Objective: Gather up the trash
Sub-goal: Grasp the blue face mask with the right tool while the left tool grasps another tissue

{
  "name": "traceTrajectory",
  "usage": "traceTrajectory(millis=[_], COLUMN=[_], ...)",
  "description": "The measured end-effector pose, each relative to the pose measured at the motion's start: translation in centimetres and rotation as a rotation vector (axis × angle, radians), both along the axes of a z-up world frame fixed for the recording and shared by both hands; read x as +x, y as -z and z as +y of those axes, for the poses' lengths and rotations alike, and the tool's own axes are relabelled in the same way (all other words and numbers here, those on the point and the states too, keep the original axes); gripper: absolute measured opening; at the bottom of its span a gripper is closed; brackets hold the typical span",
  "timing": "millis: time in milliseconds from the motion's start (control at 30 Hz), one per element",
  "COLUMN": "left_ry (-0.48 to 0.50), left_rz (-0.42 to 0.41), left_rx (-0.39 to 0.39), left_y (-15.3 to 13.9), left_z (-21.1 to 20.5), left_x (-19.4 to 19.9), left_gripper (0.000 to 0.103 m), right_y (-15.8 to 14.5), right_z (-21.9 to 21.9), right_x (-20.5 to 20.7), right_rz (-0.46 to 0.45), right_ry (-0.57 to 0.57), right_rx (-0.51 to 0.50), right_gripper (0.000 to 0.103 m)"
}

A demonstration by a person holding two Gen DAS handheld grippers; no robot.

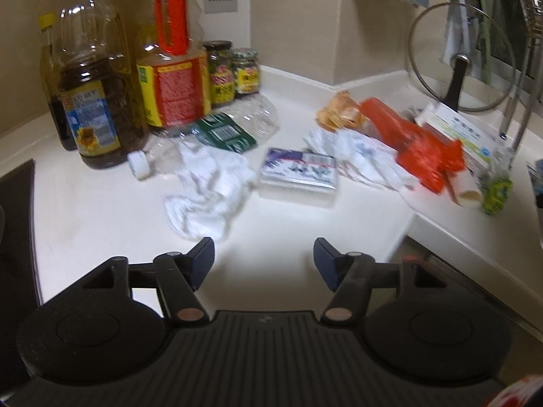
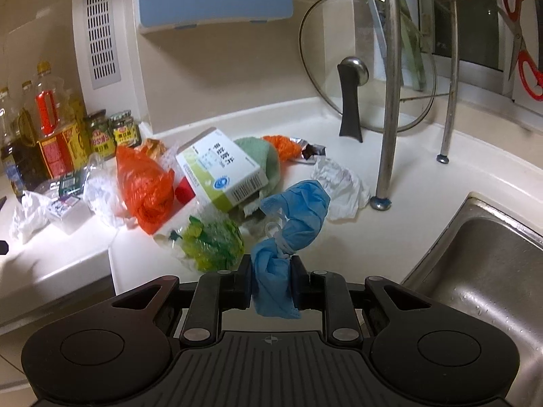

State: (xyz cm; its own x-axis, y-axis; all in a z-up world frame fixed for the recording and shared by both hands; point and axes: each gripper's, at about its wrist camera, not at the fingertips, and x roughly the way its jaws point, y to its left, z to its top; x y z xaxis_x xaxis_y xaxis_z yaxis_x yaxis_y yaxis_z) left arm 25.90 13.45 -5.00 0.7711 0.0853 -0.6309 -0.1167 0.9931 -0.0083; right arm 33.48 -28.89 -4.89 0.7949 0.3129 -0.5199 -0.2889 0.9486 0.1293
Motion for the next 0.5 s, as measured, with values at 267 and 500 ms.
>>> traceTrajectory(millis=[267, 500], left_ry=[-0.023, 0.029], left_rz=[-0.026, -0.009], left_rx=[0.093, 0.142], left_y=[0.8, 2.3], left_z=[2.6, 3.1], left_x=[3.3, 5.9], left_gripper=[0.069, 0.065], right_y=[-1.0, -1.6], right_z=[1.1, 1.9], right_x=[0.0, -0.6], right_rz=[-0.009, -0.014], right_ry=[0.034, 0.049], right_rx=[0.019, 0.022], right_gripper=[0.023, 0.023])
